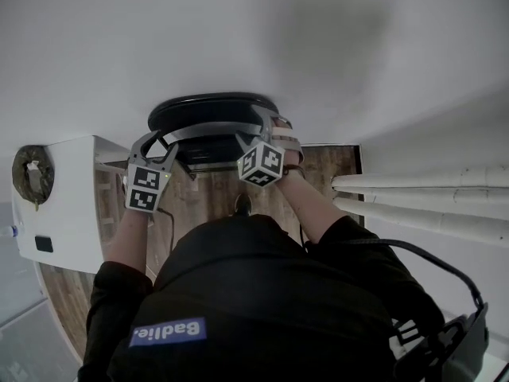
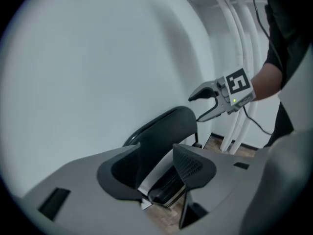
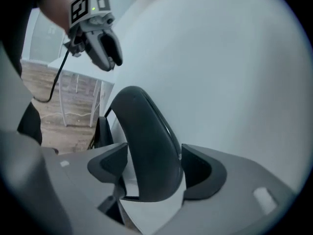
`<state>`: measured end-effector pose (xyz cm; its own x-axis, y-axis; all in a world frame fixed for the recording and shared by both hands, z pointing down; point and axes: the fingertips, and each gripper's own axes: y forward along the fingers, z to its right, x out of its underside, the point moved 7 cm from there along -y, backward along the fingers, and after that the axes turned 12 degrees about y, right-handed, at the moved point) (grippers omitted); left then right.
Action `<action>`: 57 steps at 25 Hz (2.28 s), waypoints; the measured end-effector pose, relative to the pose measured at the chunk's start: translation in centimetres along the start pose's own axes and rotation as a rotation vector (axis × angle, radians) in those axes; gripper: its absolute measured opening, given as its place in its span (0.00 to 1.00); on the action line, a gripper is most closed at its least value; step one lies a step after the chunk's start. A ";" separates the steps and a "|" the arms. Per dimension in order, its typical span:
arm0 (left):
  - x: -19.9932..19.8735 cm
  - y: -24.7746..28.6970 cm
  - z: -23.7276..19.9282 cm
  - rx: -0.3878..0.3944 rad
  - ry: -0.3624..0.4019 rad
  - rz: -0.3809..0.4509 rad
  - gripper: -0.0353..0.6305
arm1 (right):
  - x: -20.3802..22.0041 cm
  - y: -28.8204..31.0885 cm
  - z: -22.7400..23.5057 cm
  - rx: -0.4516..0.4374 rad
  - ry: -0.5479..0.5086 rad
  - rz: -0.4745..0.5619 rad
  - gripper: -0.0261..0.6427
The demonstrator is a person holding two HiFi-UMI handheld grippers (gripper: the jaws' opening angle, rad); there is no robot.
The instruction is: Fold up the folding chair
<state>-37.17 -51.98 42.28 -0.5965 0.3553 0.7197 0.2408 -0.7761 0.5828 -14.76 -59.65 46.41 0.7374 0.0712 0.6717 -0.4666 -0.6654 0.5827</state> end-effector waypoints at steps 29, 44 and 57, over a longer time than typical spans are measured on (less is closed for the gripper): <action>-0.1 -21.5 16.1 0.260 -0.275 0.537 0.06 | -3.3 -25.3 -17.9 -0.426 0.786 0.463 0.04; -2.5 -20.1 20.8 0.254 -0.265 0.483 0.06 | 0.4 -26.4 -16.4 -0.479 0.777 0.445 0.04; -2.8 -20.4 21.7 0.249 -0.253 0.473 0.06 | 0.8 -27.5 -15.7 -0.450 0.768 0.413 0.04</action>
<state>-23.78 -25.83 36.57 -0.1869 0.1375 0.9727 0.6269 -0.7457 0.2258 -9.02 -29.60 38.11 0.0307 0.4666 0.8839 -0.8765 -0.4125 0.2482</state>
